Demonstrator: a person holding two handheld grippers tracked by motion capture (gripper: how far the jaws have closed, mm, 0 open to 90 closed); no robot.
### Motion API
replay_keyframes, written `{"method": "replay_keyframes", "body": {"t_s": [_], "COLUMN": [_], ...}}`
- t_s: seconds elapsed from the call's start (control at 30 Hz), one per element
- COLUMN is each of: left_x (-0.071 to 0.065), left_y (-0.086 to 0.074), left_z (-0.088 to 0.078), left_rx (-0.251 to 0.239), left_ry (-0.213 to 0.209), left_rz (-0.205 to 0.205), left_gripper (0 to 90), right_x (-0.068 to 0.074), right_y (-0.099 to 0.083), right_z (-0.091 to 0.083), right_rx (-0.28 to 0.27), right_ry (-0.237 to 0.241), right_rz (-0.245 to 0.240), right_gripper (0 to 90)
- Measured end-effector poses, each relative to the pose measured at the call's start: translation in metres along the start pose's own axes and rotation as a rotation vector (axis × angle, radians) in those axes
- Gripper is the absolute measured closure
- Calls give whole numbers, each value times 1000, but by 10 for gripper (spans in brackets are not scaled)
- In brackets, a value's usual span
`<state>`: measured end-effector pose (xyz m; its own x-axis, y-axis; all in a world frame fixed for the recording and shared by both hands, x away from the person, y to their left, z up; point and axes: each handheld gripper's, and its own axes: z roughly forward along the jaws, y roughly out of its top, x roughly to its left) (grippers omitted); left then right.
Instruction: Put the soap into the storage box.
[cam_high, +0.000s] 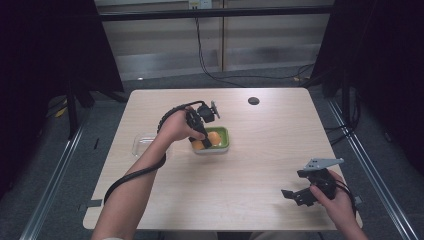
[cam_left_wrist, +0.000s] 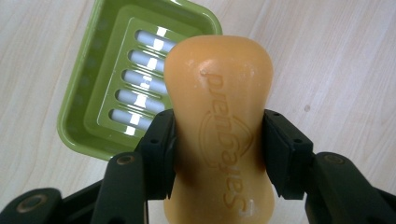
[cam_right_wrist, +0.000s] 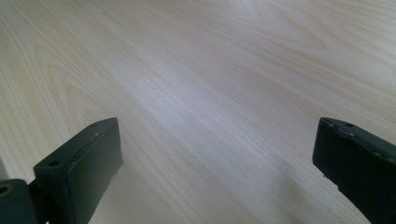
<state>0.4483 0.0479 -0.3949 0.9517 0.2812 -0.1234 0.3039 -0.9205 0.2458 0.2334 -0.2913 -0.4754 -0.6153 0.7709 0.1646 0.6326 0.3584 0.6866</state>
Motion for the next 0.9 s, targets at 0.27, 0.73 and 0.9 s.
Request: {"method": "replay_keyframes", "body": {"t_s": [0.27, 0.73, 0.9], "left_x": [3, 5, 6], "left_y": [3, 7, 8], "left_z": [-1, 1, 2], "left_rx": [-2, 12, 7], "left_ry": [6, 4, 6], "left_rz": [-1, -5, -9], "left_gripper": [496, 497, 497], "right_x": [0, 0, 0], "right_y": [0, 0, 0], "right_z": [0, 0, -1], "right_rx": [0, 0, -1], "right_ry": [0, 0, -1], "right_rz": [-1, -3, -4], "right_gripper": [13, 13, 13]}}
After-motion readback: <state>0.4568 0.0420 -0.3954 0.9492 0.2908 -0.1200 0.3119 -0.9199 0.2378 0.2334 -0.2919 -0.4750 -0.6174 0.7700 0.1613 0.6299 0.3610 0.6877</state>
